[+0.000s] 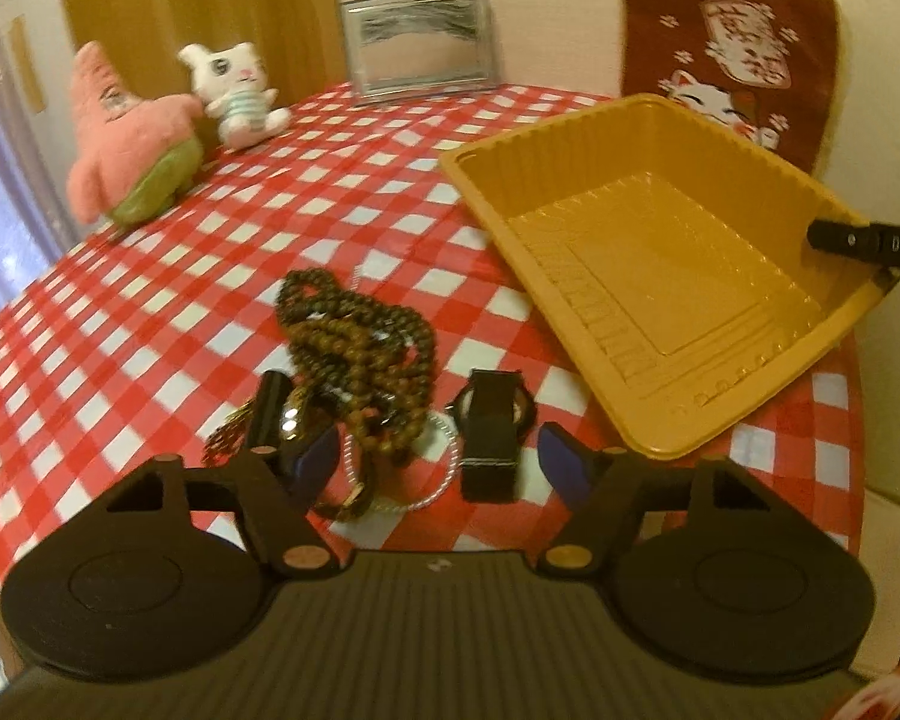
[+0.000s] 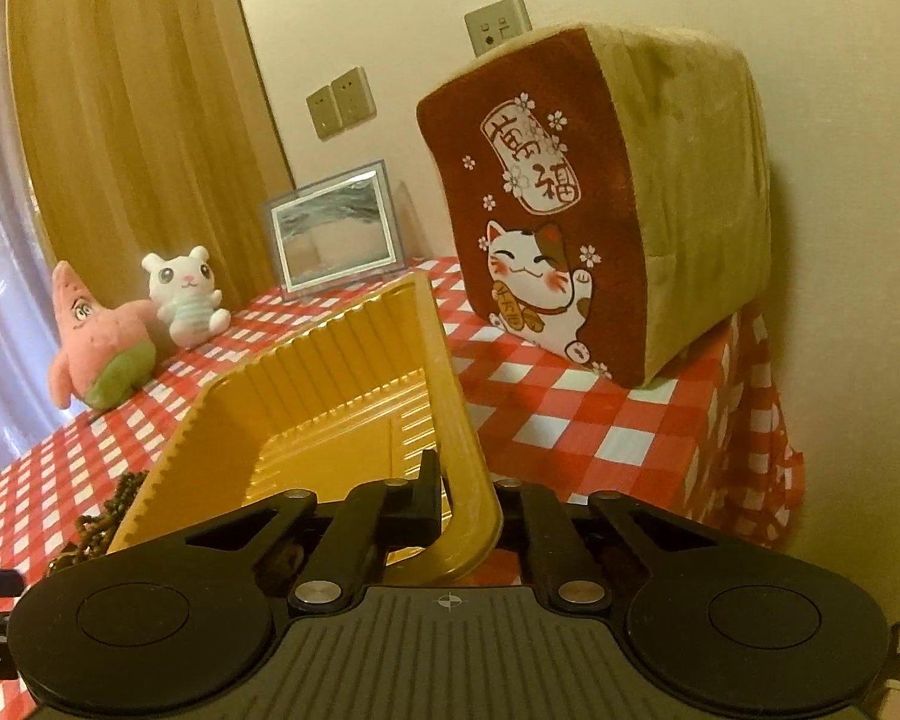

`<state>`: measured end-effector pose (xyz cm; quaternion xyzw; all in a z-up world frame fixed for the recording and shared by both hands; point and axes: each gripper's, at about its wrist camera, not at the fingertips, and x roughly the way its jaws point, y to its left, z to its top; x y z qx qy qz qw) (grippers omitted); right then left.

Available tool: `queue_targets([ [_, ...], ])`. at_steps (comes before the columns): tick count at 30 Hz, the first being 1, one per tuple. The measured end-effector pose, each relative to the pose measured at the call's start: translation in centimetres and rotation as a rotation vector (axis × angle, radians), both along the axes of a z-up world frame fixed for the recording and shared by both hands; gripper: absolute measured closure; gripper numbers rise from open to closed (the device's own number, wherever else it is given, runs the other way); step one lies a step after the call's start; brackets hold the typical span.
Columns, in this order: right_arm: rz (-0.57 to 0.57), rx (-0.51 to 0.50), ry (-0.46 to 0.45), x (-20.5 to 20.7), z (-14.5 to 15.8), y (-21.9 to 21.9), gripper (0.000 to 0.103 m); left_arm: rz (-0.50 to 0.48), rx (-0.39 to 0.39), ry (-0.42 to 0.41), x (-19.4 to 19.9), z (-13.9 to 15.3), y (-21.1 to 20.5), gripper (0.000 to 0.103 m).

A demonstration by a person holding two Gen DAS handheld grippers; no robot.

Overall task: Organize jewelry
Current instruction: 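Grasp the black watch with the left gripper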

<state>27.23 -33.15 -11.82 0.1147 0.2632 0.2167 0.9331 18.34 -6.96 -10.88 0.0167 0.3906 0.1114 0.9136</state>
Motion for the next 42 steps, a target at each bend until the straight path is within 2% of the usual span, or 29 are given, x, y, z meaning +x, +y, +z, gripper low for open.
queue_targets([
  [6, -0.015, 0.003, 0.019, -0.4, 0.0, -0.5, 0.097, -0.084, 0.007, 0.042, 1.4, -1.4, -0.1, 0.056],
  [9, -0.019, 0.002, 0.023, -0.8, 0.0, -0.6, 0.097, -0.114, -0.003, 0.061, 1.9, -1.9, 0.0, 0.069],
  [11, -0.024, 0.005, 0.028, -0.8, 0.1, -0.7, 0.097, -0.137, -0.023, 0.069, 2.0, -2.0, 0.2, 0.083],
  [17, -0.027, 0.000, 0.037, -1.0, 0.1, -0.6, 0.097, -0.159, -0.051, 0.035, 1.9, -1.2, 0.7, 0.083],
  [26, -0.029, 0.002, 0.047, -0.9, 0.0, -0.7, 0.097, -0.132, -0.084, -0.050, 2.3, 1.9, 1.6, 0.084],
  [28, -0.028, 0.003, 0.048, -0.9, 0.0, -0.7, 0.097, -0.133, -0.086, -0.076, 2.3, 2.7, 1.6, 0.103],
  [31, -0.026, 0.002, 0.052, -0.9, -0.2, -0.6, 0.097, -0.137, -0.082, -0.120, 2.5, 4.2, 1.5, 0.103],
  [33, -0.022, -0.001, 0.055, -0.9, -0.2, -0.5, 0.097, -0.140, -0.076, -0.113, 2.9, 4.6, 1.4, 0.103],
  [36, -0.015, -0.001, 0.057, -1.0, -0.3, -0.3, 0.097, -0.130, -0.087, -0.090, 2.9, 4.4, 1.6, 0.091],
  [37, -0.014, 0.000, 0.058, -1.0, -0.3, -0.3, 0.097, -0.129, -0.088, -0.078, 2.6, 4.2, 1.8, 0.080],
  [38, -0.011, 0.002, 0.059, -1.0, -0.4, -0.3, 0.097, -0.128, -0.089, -0.066, 2.2, 4.0, 1.8, 0.072],
  [42, -0.009, 0.008, 0.066, -1.0, -0.4, -0.3, 0.097, -0.138, -0.105, -0.007, 0.4, 3.1, 1.9, 0.062],
])
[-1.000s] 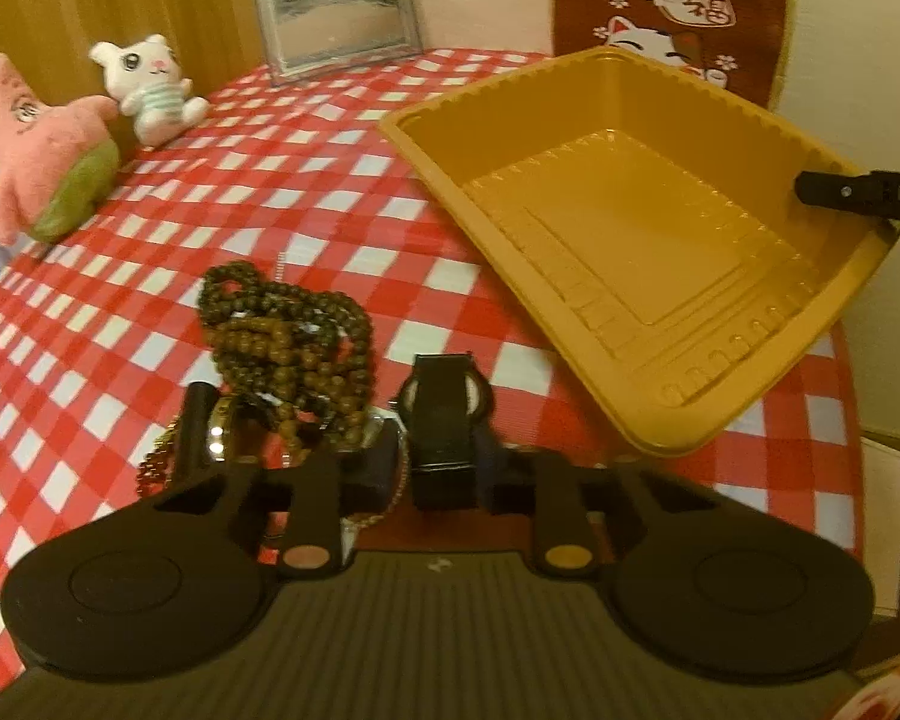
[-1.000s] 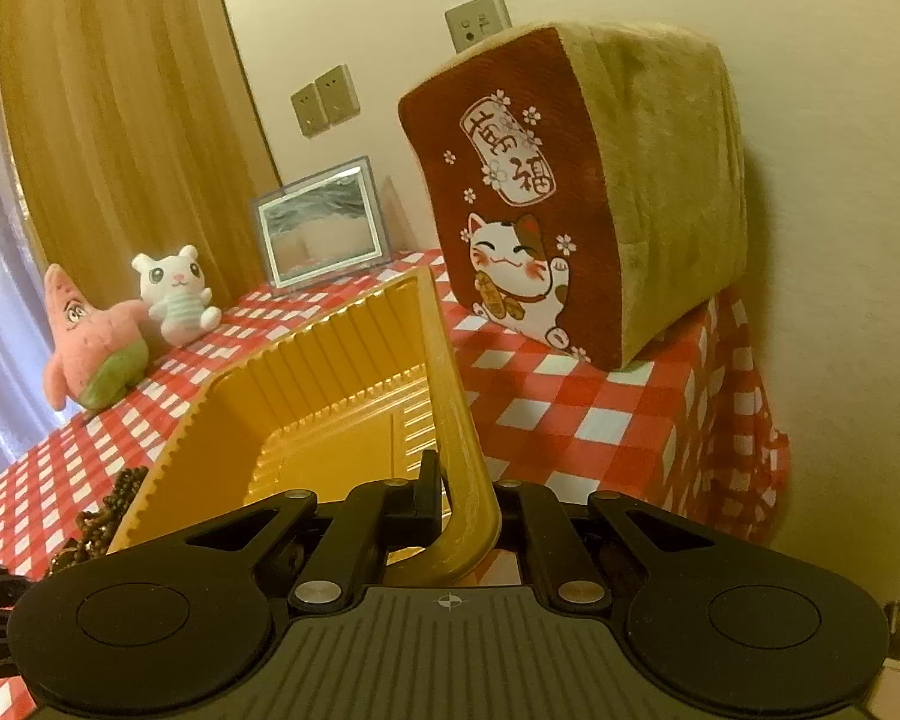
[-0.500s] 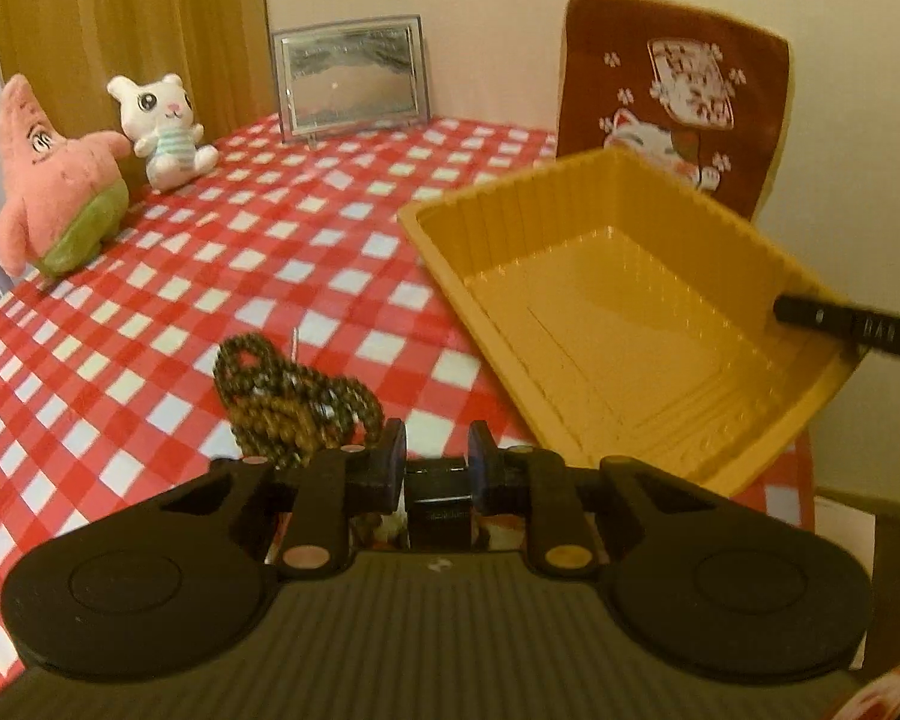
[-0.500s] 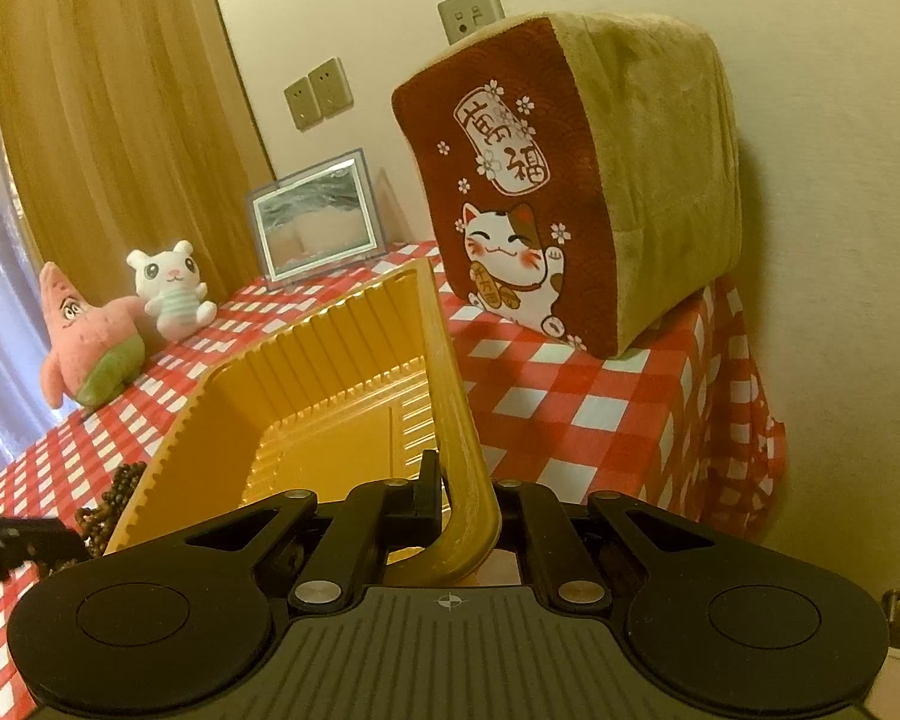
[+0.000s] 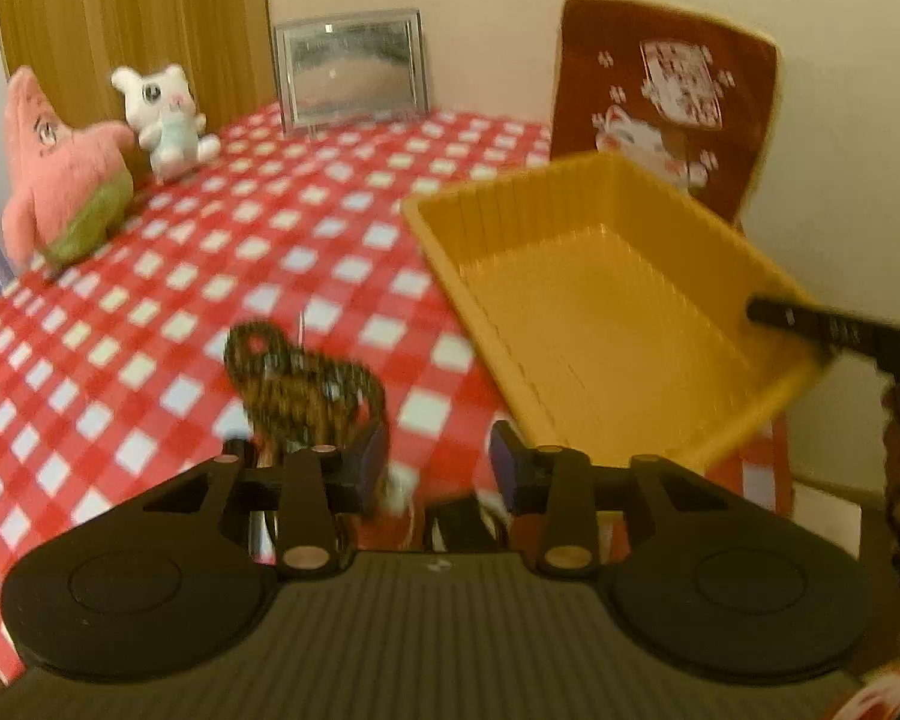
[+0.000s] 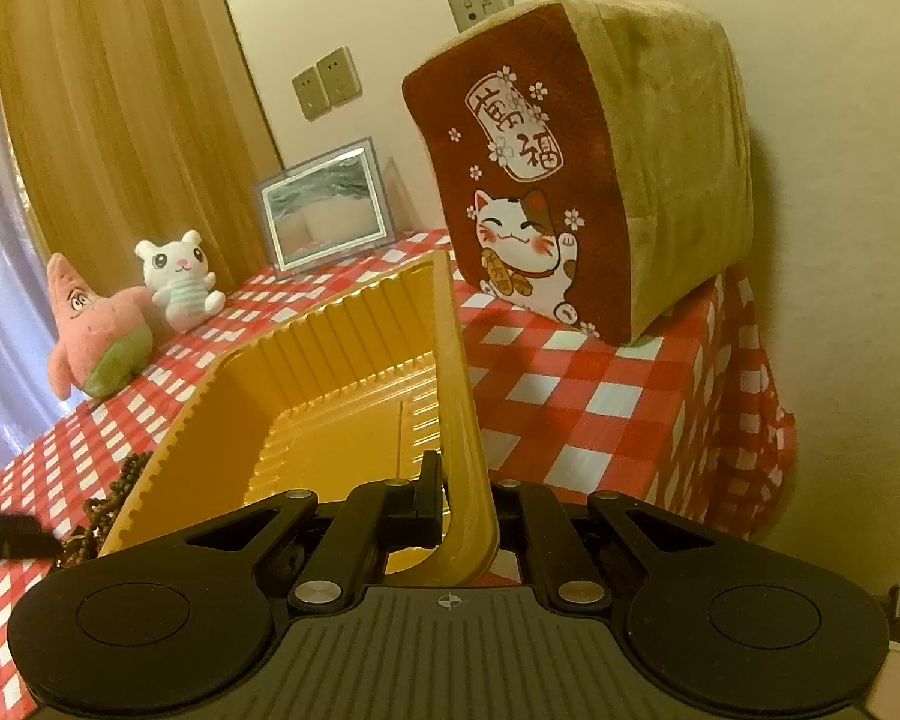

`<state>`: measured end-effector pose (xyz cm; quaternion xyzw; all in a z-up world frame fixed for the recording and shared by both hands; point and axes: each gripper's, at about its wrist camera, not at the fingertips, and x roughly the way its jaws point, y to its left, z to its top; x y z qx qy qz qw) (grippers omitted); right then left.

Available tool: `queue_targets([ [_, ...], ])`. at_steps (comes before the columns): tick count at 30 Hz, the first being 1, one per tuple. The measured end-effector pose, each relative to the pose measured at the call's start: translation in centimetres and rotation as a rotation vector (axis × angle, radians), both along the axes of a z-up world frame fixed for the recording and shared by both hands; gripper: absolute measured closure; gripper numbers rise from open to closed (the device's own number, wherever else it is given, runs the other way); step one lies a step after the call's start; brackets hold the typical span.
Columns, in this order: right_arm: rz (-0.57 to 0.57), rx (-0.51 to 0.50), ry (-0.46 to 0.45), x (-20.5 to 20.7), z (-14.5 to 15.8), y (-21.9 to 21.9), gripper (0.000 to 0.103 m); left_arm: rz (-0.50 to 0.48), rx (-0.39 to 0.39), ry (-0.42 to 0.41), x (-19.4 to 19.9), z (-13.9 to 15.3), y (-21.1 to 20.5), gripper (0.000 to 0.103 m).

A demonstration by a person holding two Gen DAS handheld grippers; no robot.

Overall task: Organize jewelry
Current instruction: 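Grasp the black watch with the left gripper, then carry the black watch into the orange tray and open the left gripper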

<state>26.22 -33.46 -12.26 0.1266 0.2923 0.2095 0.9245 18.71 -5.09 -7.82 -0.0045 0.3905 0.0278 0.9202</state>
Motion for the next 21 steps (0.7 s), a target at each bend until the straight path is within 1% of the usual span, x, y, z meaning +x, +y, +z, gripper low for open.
queue_targets([
  [1, 0.000, 0.000, 0.002, 0.0, 0.0, 0.0, 0.097, -0.005, -0.003, 0.010, -0.4, -0.2, 0.0, 0.057],
  [2, 0.000, 0.000, 0.002, 0.0, 0.0, 0.0, 0.097, -0.012, -0.004, 0.021, -0.7, -0.6, -0.2, 0.056],
  [5, 0.001, -0.001, 0.003, 0.1, 0.0, 0.1, 0.097, -0.038, -0.015, 0.064, -1.0, -1.6, -0.7, 0.056],
  [9, 0.008, -0.008, 0.003, 0.2, 0.0, 0.1, 0.097, -0.039, -0.042, 0.106, -1.2, -2.9, -1.6, 0.055],
  [10, 0.008, -0.010, 0.004, 0.3, 0.0, 0.2, 0.097, -0.038, -0.034, 0.115, -1.2, -3.2, -2.0, 0.055],
  [13, 0.011, -0.013, 0.006, 0.4, -0.1, 0.3, 0.097, -0.022, -0.014, 0.154, -0.9, -4.2, -2.3, 0.060],
  [14, 0.011, -0.014, 0.006, 0.4, -0.1, 0.4, 0.097, -0.010, -0.013, 0.167, -0.8, -4.3, -2.1, 0.067],
  [15, 0.013, -0.014, 0.007, 0.4, -0.1, 0.4, 0.097, 0.002, -0.015, 0.178, -0.7, -4.5, -1.9, 0.070],
  [16, 0.014, -0.014, 0.008, 0.4, -0.1, 0.4, 0.097, 0.009, -0.024, 0.184, -0.6, -4.5, -1.6, 0.081],
  [17, 0.015, -0.014, 0.008, 0.4, -0.2, 0.4, 0.097, 0.016, -0.026, 0.187, -0.6, -4.5, -1.5, 0.083],
  [21, 0.018, -0.013, 0.010, 0.5, -0.2, 0.4, 0.097, 0.016, -0.024, 0.156, -0.6, -3.7, -1.1, 0.083],
])
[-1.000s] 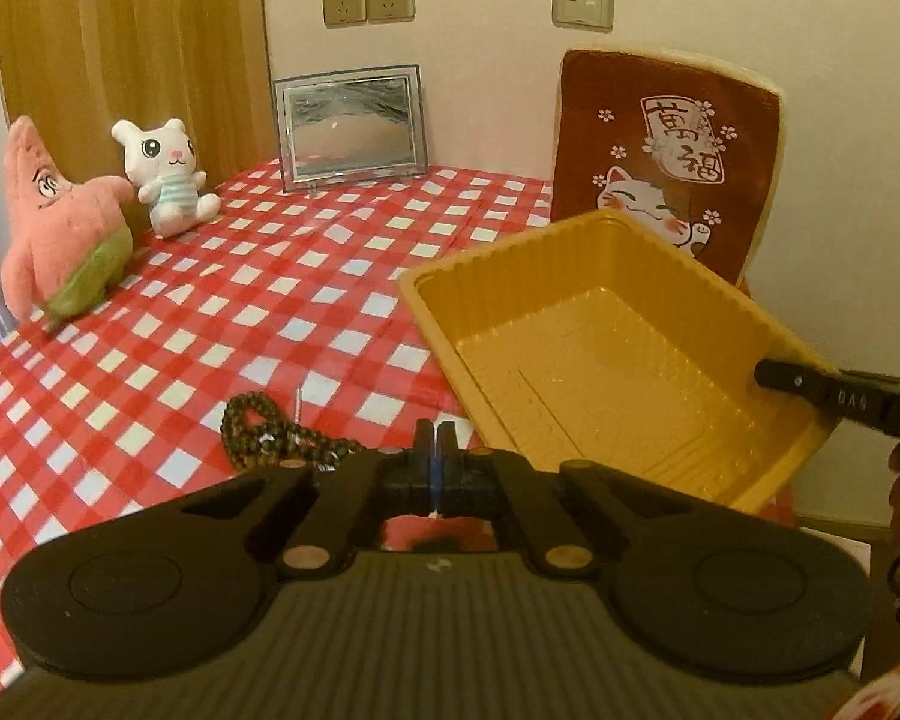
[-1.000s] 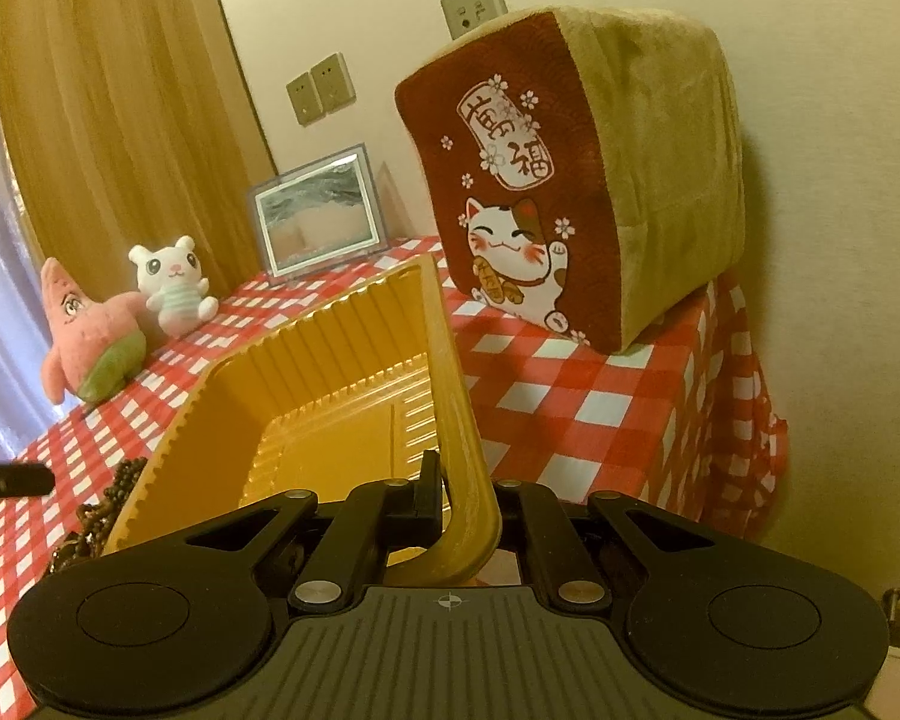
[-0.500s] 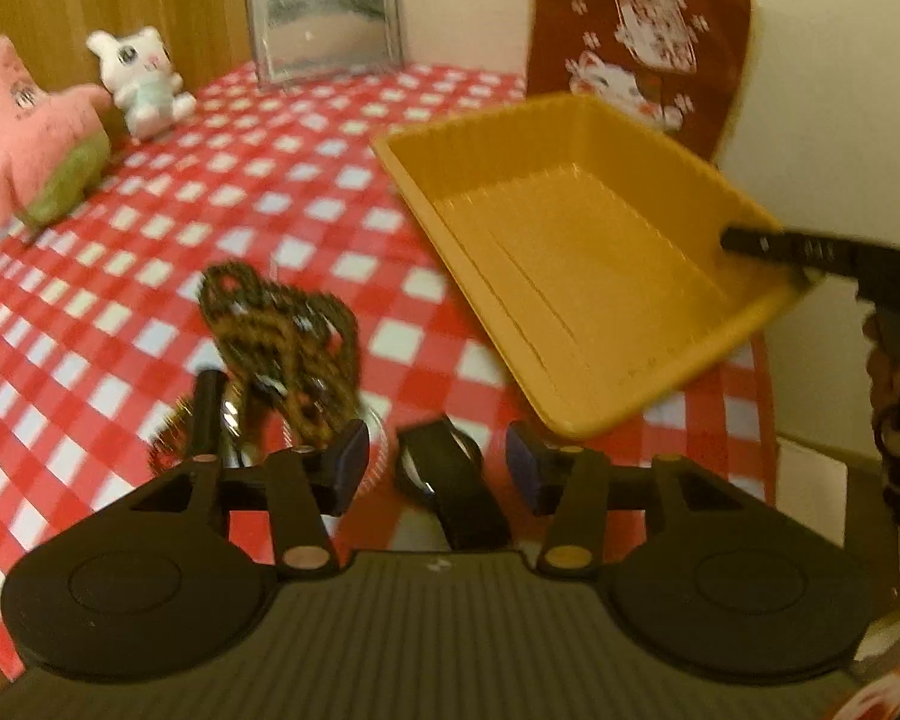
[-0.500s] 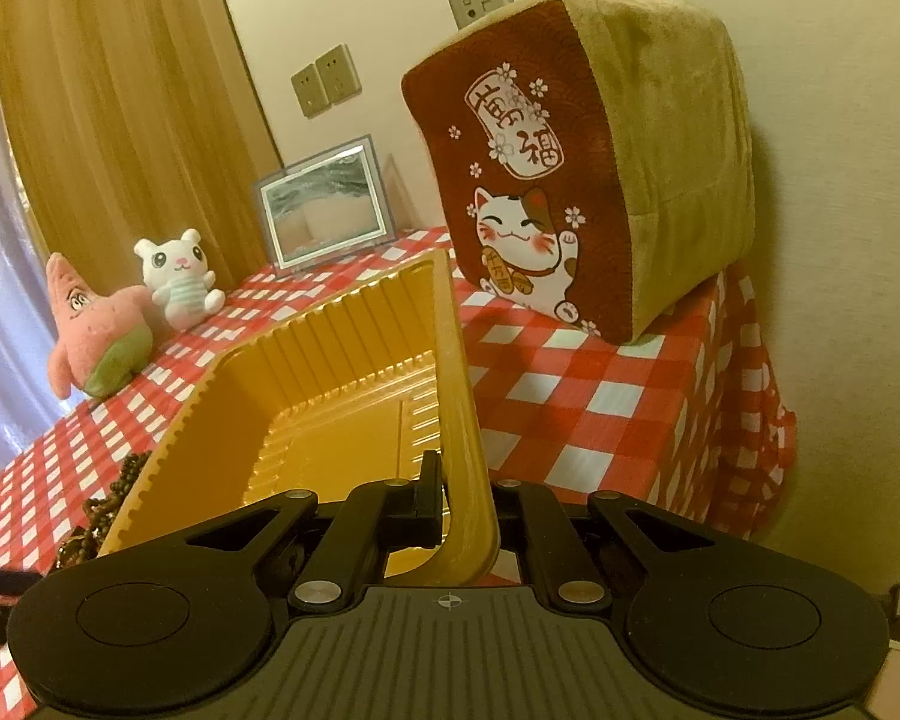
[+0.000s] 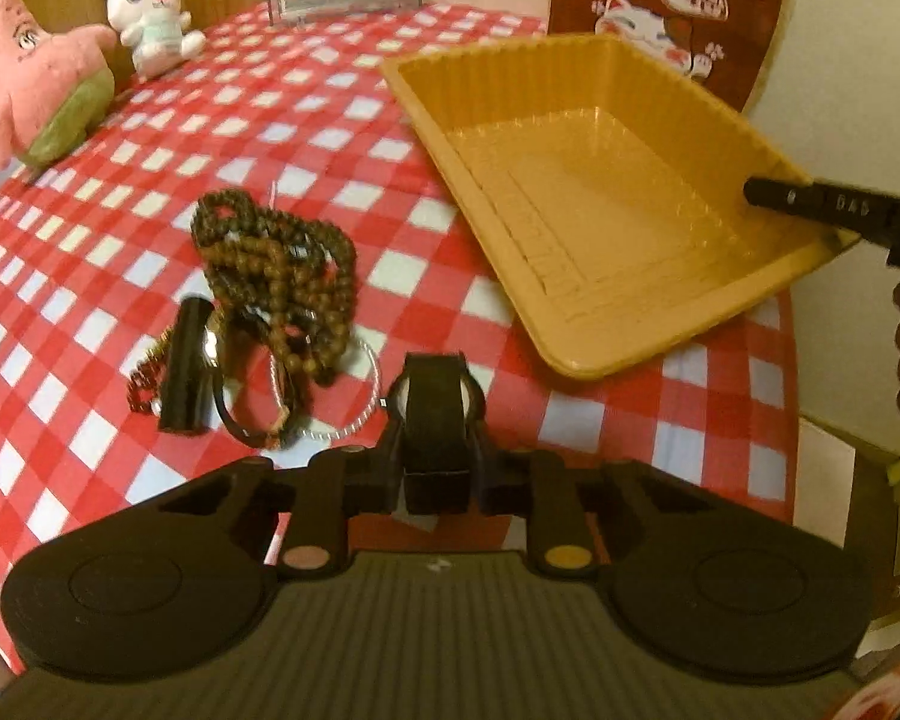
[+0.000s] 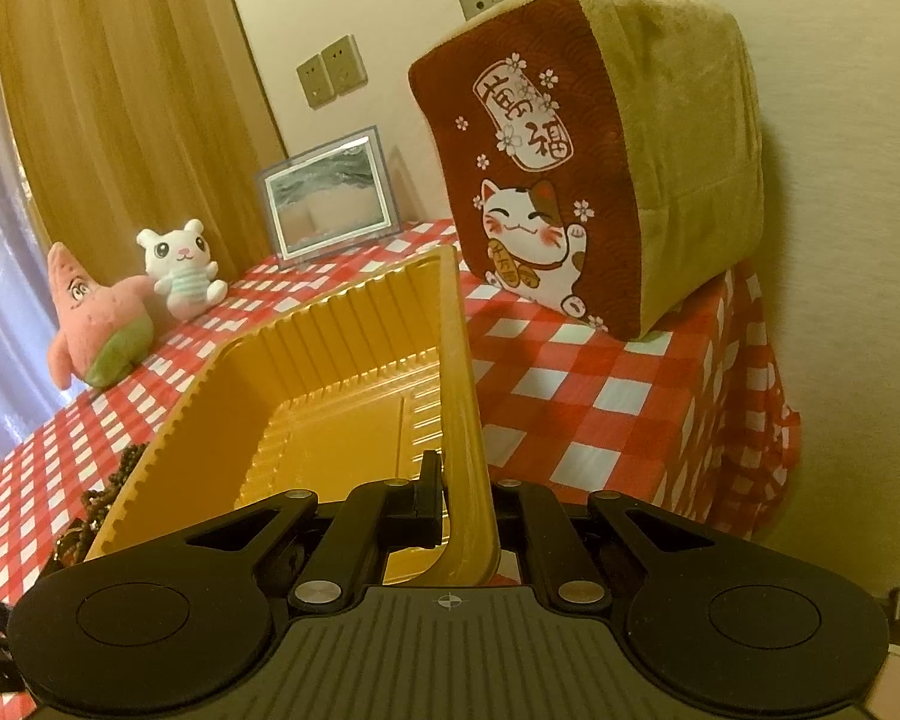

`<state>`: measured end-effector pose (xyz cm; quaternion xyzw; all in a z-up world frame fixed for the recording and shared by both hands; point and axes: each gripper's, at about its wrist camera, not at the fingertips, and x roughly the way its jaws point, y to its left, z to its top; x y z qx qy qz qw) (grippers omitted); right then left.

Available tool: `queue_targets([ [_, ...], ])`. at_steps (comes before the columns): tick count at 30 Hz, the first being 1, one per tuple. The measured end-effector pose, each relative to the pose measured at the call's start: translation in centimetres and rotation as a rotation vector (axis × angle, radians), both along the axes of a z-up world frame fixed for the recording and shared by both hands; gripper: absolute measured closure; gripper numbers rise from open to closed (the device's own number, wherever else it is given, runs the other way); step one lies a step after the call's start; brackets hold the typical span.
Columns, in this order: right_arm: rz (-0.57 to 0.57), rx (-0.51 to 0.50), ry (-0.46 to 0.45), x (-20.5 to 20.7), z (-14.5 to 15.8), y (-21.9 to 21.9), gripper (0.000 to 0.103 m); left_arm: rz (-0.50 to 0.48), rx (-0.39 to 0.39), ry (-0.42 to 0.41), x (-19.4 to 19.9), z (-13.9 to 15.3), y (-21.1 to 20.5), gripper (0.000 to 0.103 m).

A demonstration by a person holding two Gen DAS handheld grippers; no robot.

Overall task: Organize jewelry
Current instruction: 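Carry the black watch into the orange tray and open the left gripper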

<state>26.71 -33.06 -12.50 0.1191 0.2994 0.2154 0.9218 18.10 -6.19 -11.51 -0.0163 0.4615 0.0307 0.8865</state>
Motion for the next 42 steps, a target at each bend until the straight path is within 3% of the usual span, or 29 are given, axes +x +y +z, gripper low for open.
queue_targets([
  [13, 0.005, 0.003, -0.002, 0.0, 0.0, -0.1, 0.097, 0.006, 0.036, -0.128, 1.2, 5.1, 0.8, 0.084],
  [23, 0.004, 0.001, -0.004, 0.0, 0.0, -0.1, 0.097, -0.063, -0.009, -0.275, 3.9, 9.2, -1.6, 0.084],
  [27, 0.008, -0.010, -0.011, 0.0, 0.3, 0.0, 0.097, -0.104, -0.036, -0.278, 5.5, 8.7, -3.2, 0.084],
  [36, 0.015, -0.067, -0.052, -0.3, 1.0, 0.4, 0.097, -0.126, -0.075, -0.157, 7.6, 3.6, -5.2, 0.084],
  [40, 0.022, -0.103, -0.085, -0.8, 1.2, 0.9, 0.098, -0.123, -0.066, -0.168, 7.0, 3.1, -5.4, 0.087],
  [42, 0.022, -0.118, -0.097, -1.0, 1.3, 1.1, 0.098, -0.116, -0.067, -0.177, 6.6, 3.5, -5.2, 0.083],
])
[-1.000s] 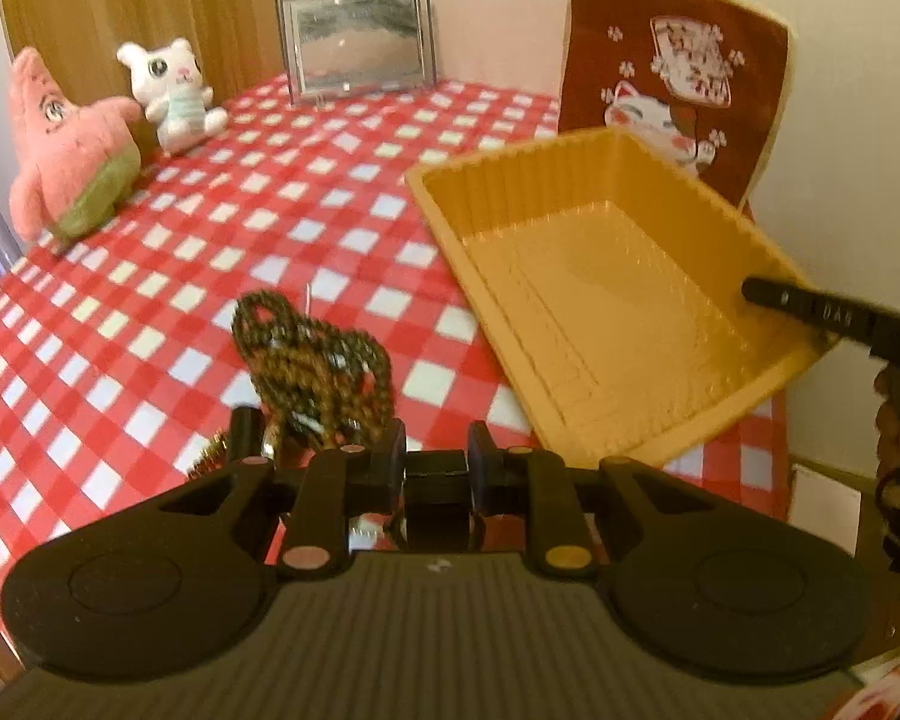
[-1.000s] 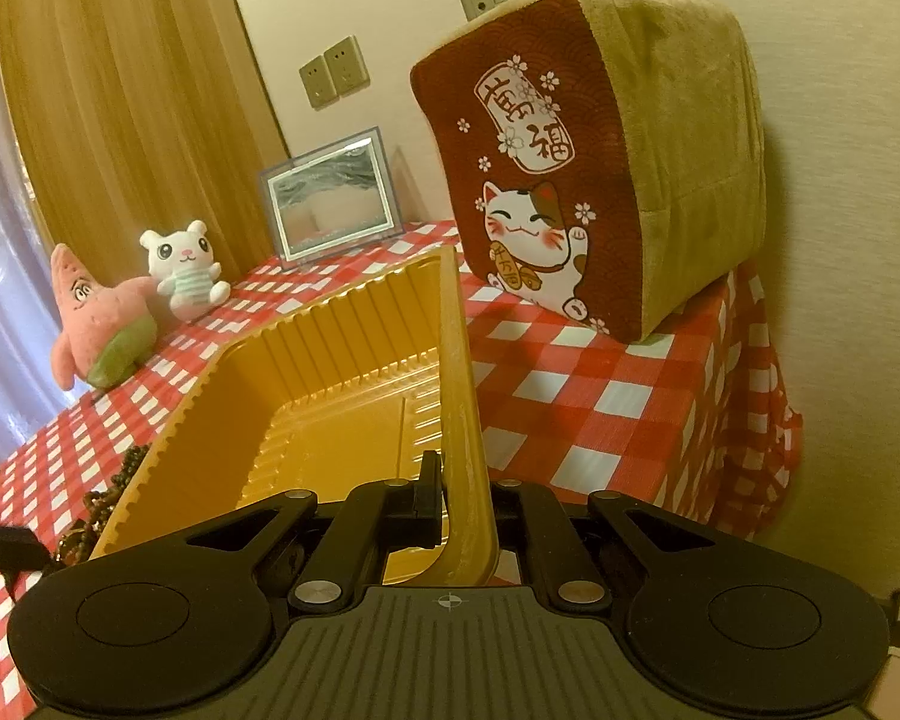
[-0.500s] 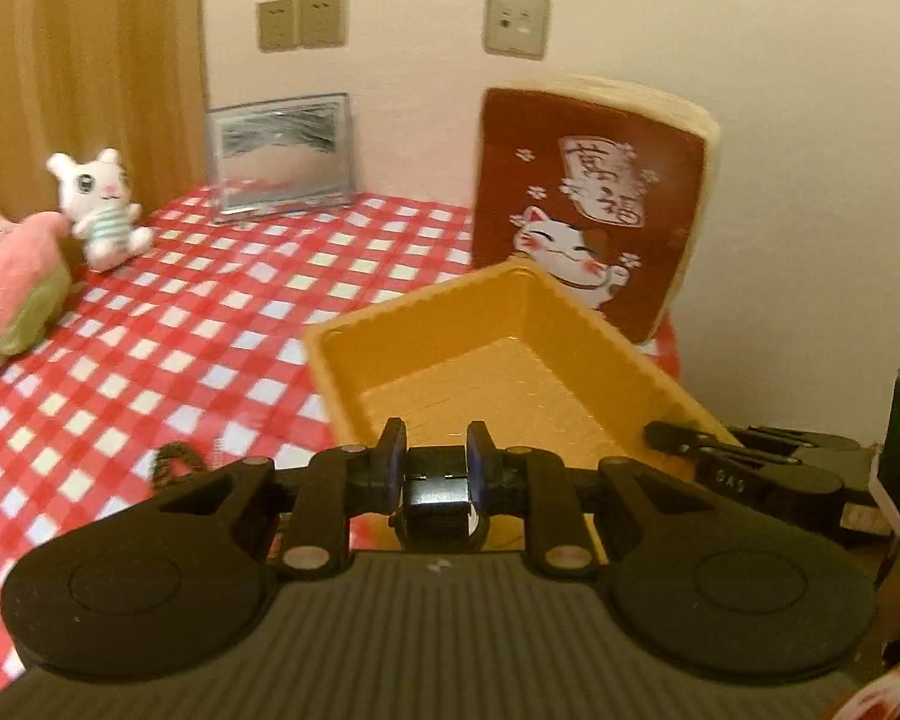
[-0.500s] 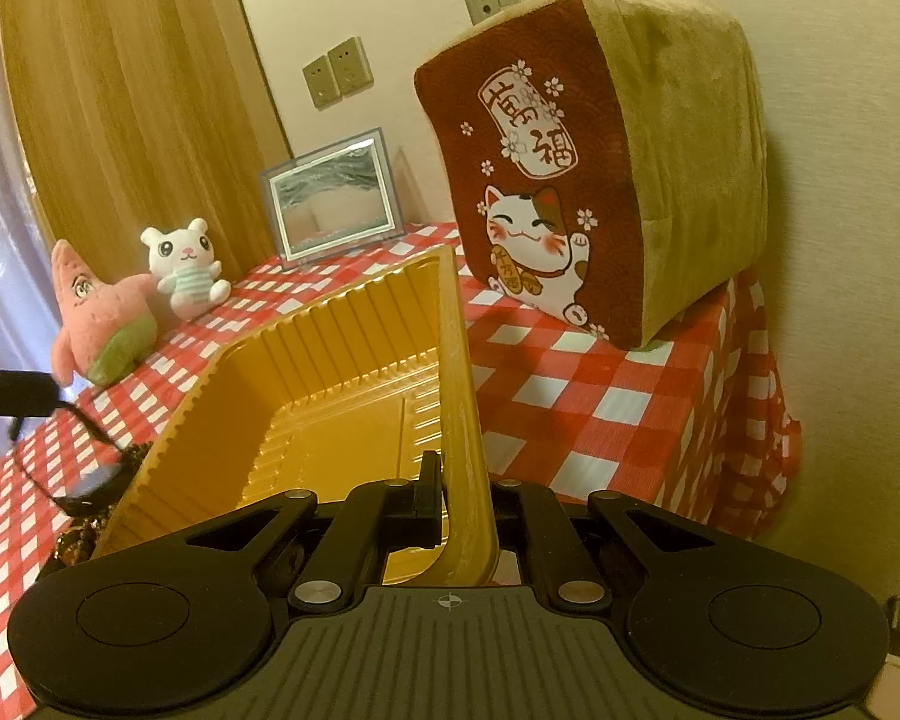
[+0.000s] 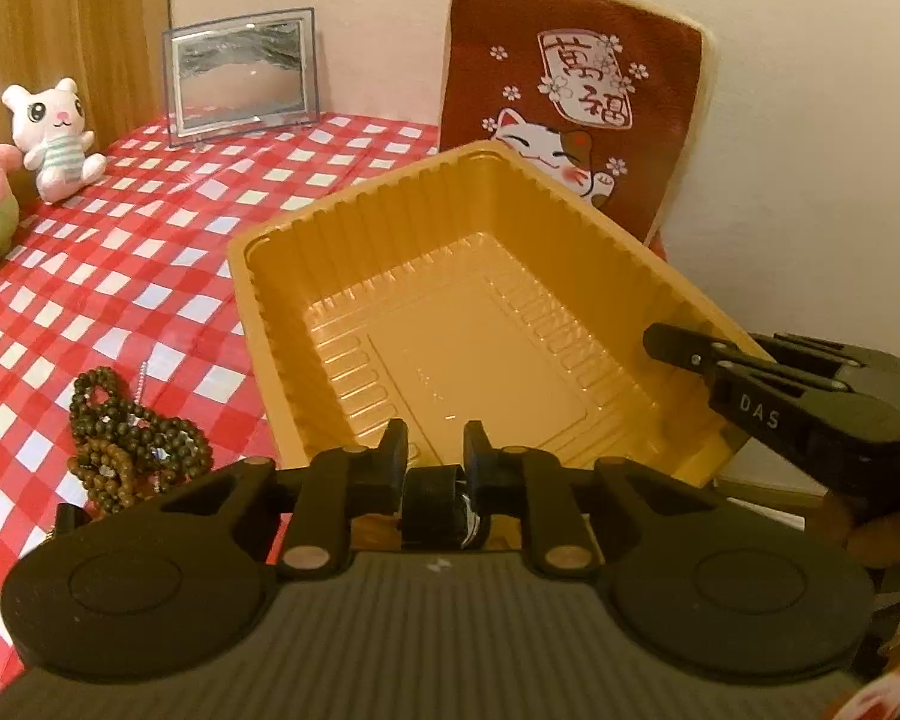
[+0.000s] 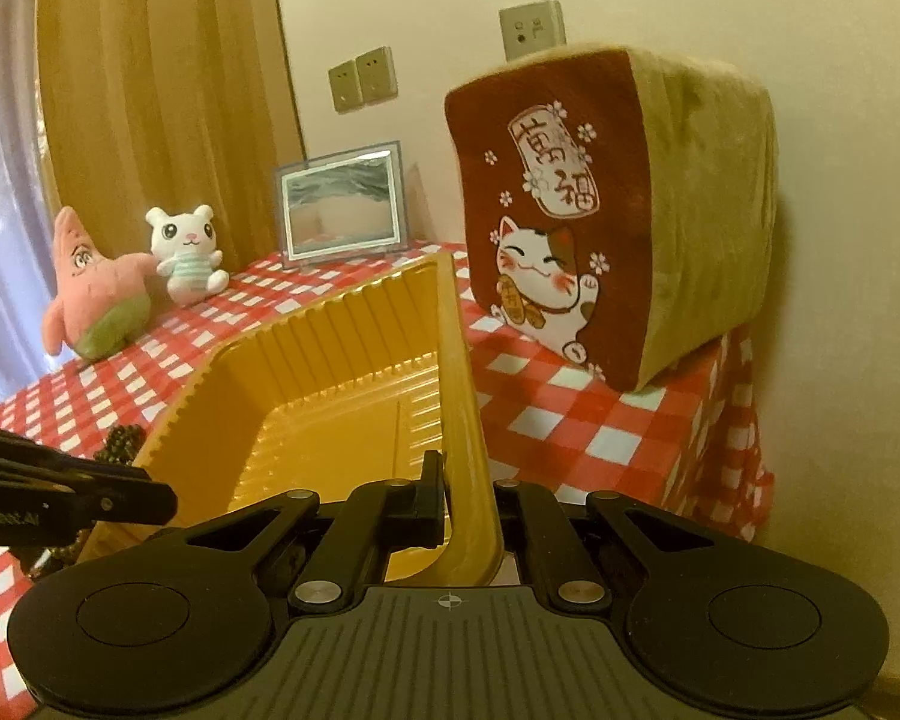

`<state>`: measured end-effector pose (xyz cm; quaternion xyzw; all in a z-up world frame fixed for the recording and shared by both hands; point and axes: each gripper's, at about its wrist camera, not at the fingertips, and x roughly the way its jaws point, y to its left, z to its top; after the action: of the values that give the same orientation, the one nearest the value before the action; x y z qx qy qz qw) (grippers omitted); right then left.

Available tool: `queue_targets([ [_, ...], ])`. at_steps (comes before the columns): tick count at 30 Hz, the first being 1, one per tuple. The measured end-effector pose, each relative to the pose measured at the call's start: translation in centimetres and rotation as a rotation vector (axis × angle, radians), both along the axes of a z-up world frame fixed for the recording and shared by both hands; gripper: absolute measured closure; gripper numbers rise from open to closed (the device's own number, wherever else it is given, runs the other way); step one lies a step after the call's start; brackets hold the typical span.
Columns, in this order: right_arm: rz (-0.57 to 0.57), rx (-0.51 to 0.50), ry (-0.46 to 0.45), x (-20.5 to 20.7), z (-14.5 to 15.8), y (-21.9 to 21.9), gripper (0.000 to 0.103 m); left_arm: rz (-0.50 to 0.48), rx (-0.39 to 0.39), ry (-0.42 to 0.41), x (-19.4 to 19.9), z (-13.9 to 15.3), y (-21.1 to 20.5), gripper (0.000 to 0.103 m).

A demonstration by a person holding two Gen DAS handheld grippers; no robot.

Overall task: Organize jewelry
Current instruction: 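Carry the black watch into the orange tray and open the left gripper, then grasp the black bangle from the jewelry pile with the left gripper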

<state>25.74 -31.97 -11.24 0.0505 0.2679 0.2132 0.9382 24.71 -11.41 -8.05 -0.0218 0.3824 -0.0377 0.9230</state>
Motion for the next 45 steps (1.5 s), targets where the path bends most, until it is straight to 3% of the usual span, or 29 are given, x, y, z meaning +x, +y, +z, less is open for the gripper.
queue_targets([
  [2, -0.004, -0.029, -0.016, -0.1, 0.1, 0.3, 0.098, 0.014, -0.008, -0.019, -0.7, 0.6, 0.3, 0.074],
  [8, -0.002, -0.077, -0.051, 0.0, 0.3, 0.6, 0.098, 0.107, -0.003, -0.058, -3.7, 2.3, 2.9, 0.064],
  [15, -0.049, -0.106, -0.064, 0.5, 0.5, 0.1, 0.098, 0.293, 0.062, 0.001, -7.8, 1.4, 8.7, 0.064],
  [20, -0.075, -0.124, -0.067, 0.5, 0.8, -0.2, 0.098, 0.372, 0.090, 0.044, -9.3, 0.0, 11.3, 0.066],
  [30, -0.122, -0.166, -0.078, -0.2, 1.4, 0.4, 0.098, 0.330, 0.135, 0.054, -7.7, -2.2, 12.0, 0.066],
  [45, -0.146, -0.180, -0.056, -0.7, 1.5, 0.7, 0.098, 0.214, 0.250, 0.075, -4.2, -4.8, 12.3, 0.083],
])
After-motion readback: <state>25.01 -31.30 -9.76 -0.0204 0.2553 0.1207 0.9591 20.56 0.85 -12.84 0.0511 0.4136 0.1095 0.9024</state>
